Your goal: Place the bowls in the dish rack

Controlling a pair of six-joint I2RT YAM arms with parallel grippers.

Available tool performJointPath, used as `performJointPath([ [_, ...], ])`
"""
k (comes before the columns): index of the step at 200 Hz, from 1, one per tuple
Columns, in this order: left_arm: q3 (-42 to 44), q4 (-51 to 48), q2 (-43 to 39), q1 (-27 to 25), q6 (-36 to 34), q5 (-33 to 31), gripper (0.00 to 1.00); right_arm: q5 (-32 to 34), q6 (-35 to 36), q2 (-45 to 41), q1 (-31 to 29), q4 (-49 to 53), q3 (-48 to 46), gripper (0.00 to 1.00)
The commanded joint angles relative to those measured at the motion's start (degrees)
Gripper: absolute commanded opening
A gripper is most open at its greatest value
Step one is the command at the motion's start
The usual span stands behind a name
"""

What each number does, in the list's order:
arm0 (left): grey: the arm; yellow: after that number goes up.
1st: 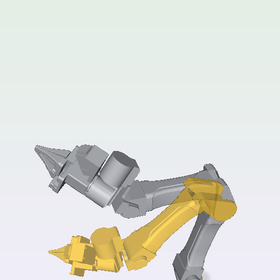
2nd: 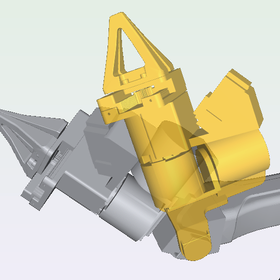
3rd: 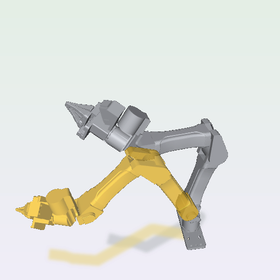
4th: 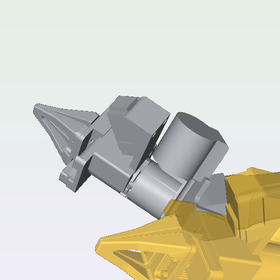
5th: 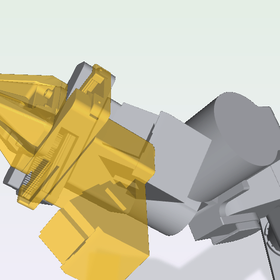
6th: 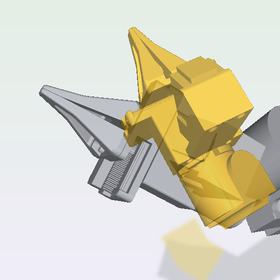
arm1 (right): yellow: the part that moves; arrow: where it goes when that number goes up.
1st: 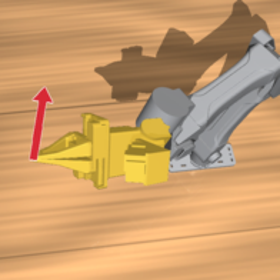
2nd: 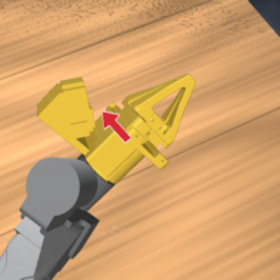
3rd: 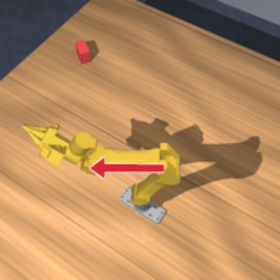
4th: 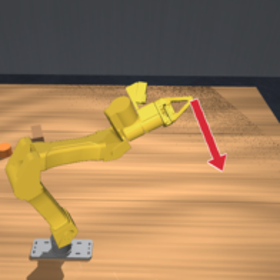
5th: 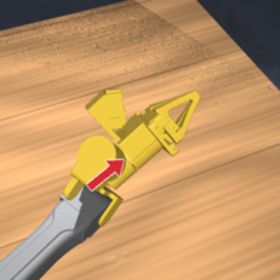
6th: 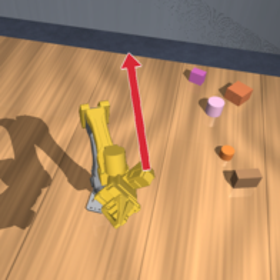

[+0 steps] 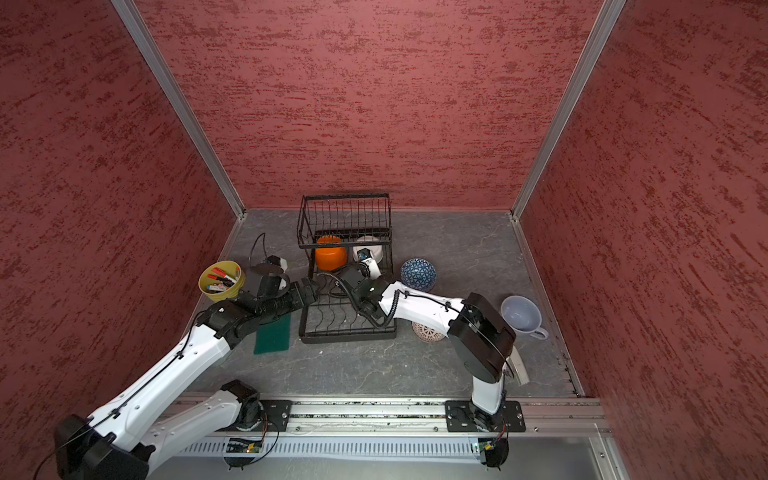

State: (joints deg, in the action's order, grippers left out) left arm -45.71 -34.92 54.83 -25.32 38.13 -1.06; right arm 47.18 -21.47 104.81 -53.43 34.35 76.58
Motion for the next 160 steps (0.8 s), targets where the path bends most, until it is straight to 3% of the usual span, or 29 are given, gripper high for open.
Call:
performJointPath([
  [1,0.63,1.01,-0.91,0.87,0.02,1.09,1.0,7.02,0.54,0.73,-0.32,-3.94,2.7,0.0],
  [160,2.47,0.73,-2.79,3.69,-0.47,2.36,1.0,17.86,10.31,7.22,-0.33,-15.19,5.78,0.0],
])
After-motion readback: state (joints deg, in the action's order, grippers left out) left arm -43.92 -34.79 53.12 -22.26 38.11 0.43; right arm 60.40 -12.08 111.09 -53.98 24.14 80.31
